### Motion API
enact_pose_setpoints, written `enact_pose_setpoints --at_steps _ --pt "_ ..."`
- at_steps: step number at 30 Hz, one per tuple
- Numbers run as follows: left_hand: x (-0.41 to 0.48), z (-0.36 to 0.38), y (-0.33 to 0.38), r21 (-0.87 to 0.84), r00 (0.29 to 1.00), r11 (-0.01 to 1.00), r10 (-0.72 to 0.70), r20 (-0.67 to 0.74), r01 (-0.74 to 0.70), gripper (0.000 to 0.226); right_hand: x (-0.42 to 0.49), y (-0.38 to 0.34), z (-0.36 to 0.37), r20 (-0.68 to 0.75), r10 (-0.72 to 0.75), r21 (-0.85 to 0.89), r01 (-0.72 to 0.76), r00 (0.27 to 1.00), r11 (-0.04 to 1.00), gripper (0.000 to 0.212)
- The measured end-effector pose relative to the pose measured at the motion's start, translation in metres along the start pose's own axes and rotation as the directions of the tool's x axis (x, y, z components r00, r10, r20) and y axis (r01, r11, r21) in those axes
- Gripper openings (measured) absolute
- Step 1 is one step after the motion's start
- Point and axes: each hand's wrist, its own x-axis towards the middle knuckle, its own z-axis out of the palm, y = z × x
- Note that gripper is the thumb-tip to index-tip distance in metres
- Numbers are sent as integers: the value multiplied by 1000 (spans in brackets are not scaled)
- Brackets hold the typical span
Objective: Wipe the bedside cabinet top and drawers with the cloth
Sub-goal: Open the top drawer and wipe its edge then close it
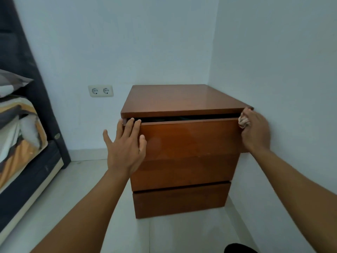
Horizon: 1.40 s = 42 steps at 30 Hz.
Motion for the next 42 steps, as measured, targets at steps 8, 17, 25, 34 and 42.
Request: enact_pose_setpoints --at_steps 8,17,25,34,42 --pt "-2 4 1 -56 1000 998 -8 -30 6 58 -137 -157 96 182 -518 120 504 836 856 60" --pt "-3 7 4 -70 998 998 -7 -62 3 56 -133 -56 120 207 -342 -127 372 917 920 75" --pt "-6 11 9 -64 997 998 -28 -75 23 60 -97 56 68 124 -38 -18 40 992 999 82" --pt "-6 10 13 -49 998 998 -42 -57 39 63 -120 -55 68 -56 -250 182 256 967 949 71" --pt "-6 11 9 -50 997 998 -36 -71 33 63 -144 -117 139 250 -681 -100 718 688 688 68"
